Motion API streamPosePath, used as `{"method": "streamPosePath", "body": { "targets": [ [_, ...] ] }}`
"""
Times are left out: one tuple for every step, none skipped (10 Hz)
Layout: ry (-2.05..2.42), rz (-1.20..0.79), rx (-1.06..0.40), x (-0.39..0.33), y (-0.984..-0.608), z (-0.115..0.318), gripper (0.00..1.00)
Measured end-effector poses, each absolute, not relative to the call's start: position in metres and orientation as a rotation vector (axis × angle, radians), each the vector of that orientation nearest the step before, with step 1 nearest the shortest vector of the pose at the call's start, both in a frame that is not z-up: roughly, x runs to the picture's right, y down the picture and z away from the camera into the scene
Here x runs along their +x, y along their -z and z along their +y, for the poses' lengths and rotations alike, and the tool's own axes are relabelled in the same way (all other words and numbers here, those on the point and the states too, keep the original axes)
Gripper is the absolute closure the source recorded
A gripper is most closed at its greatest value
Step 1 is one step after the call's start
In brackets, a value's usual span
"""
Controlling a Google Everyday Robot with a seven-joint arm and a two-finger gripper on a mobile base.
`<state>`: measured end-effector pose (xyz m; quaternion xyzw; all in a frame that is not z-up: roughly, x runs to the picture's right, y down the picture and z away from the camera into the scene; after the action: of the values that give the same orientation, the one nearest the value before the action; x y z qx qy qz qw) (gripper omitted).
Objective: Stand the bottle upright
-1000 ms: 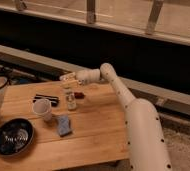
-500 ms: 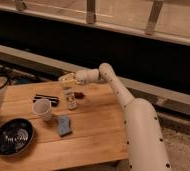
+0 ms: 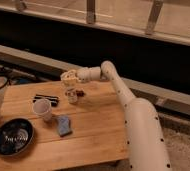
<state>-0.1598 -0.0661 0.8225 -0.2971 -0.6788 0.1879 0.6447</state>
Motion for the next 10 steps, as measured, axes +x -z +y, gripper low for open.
{"method": "streamPosePath", "body": {
  "targets": [
    [-0.407, -1.559, -0.663, -0.1618, -0.8248, -0.0725, 1.0],
    [-0.401, -1.565, -0.661, -0.1627, -0.8256, -0.0742, 1.0],
    [-0.403, -1.57, -0.657, -0.1625, -0.8271, -0.0757, 1.0],
    [-0.411, -1.574, -0.666, -0.1617, -0.828, -0.071, 0.96],
    [-0.414, -1.568, -0.667, -0.1614, -0.827, -0.0691, 0.88],
    [-0.409, -1.57, -0.667, -0.1654, -0.8246, -0.0686, 0.77],
    [-0.408, -1.572, -0.659, -0.1676, -0.8249, -0.0727, 0.69],
    [-0.402, -1.577, -0.663, -0.169, -0.8252, -0.0731, 0.65],
    [-0.401, -1.579, -0.666, -0.1686, -0.8255, -0.0722, 0.65],
    [-0.401, -1.578, -0.67, -0.1678, -0.8256, -0.0702, 0.63]
  ]
}}
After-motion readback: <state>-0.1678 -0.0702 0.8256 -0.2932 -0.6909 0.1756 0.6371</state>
